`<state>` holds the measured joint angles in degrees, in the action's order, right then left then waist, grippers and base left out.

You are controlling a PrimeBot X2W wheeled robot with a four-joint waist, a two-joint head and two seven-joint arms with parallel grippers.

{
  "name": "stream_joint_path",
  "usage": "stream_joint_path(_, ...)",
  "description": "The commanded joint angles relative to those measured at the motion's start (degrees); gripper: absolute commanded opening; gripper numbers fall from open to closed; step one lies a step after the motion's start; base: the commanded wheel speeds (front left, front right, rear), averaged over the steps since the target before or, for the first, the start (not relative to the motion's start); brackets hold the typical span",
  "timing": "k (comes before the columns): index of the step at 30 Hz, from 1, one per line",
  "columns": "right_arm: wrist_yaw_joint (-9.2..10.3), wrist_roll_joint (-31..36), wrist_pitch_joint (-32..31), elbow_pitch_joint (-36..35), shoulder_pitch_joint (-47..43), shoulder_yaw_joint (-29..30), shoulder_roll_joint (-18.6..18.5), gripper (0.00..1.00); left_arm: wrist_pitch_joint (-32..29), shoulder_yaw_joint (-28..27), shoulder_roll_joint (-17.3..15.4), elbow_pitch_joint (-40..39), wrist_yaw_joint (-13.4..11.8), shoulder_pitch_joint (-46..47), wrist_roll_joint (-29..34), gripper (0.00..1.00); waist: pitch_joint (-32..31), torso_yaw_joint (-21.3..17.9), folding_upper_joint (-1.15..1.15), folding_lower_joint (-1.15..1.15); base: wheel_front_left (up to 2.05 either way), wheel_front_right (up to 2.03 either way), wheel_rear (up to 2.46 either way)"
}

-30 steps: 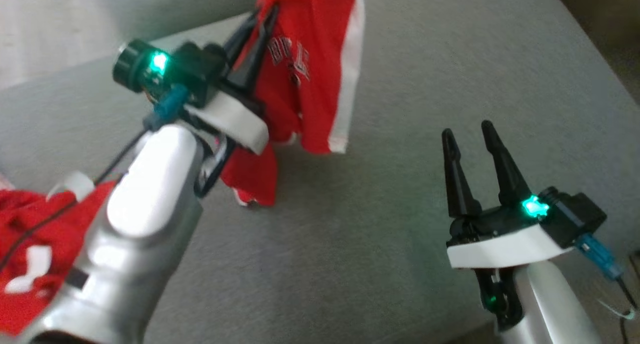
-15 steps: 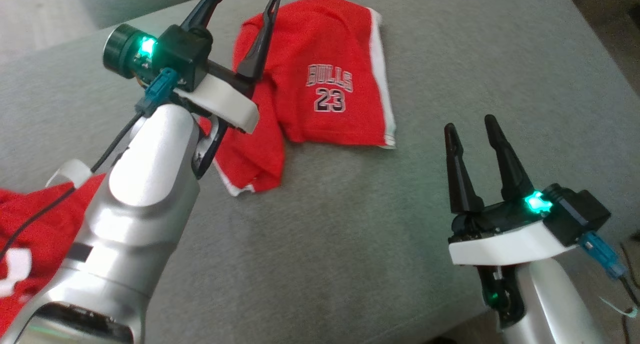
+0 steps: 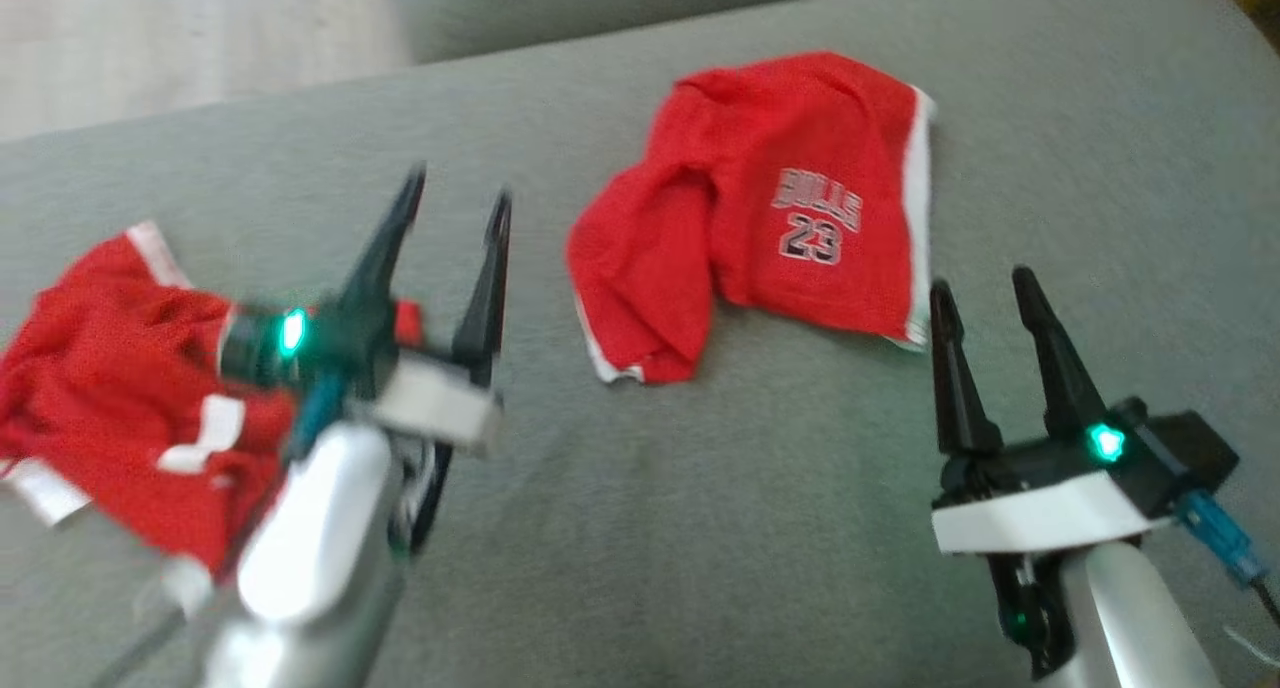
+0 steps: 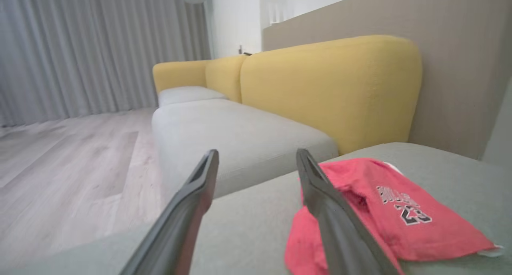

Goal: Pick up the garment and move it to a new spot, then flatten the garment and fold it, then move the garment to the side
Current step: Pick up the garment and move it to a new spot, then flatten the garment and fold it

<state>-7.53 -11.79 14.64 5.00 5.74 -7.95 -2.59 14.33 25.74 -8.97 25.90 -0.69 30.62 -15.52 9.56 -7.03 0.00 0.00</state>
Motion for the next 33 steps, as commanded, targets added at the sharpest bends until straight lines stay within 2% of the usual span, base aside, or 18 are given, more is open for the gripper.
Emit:
stream_joint_path(1, 0.04, 0.7, 0.4, -1.4, -0.3, -0.5, -0.3, 1.00, 0.6, -2.6, -1.3, -3.4, -1.3, -1.6, -0.6, 1.00, -2.6, 3.4, 0.00, 0.00, 0.00, 0.00, 0.00)
stream_joint_path(5, 0.04, 1.5, 0.4, -1.0, -1.8, 0.5, -0.3, 1.00, 0.6, -4.3, -0.9, -8.0, -3.7, -10.0, -0.8, 1.00, -3.7, 5.2, 0.00, 0.00, 0.00, 0.00, 0.00)
stream_joint_path(10, 0.04, 2.1, 0.4, -1.0, -2.5, 1.3, -0.3, 1.00, 0.7, -5.8, 0.1, -11.5, -4.8, -15.6, -0.1, 1.00, -3.8, 6.5, 0.00, 0.00, 0.00, 0.00, 0.00)
stream_joint_path(19, 0.04, 5.7, 0.4, 1.3, -0.9, 1.1, -0.3, 1.00, 0.7, -6.3, 1.5, -12.0, -3.5, -16.1, 1.1, 1.00, -2.1, 8.4, 0.00, 0.00, 0.00, 0.00, 0.00)
stream_joint_path(25, 0.04, 8.7, -1.0, 9.3, 4.1, -2.0, -0.3, 1.00, 0.7, -6.4, 2.4, -11.3, -2.5, -15.0, 1.6, 1.00, 0.5, 10.3, 0.00, 0.00, 0.00, 0.00, 0.00)
stream_joint_path(33, 0.04, 10.7, -6.1, 19.7, 11.9, -10.1, -0.3, 1.00, 0.7, -6.3, 3.9, -10.2, -1.4, -13.2, 2.0, 1.00, 3.4, 13.3, 0.00, 0.00, 0.00, 0.00, 0.00)
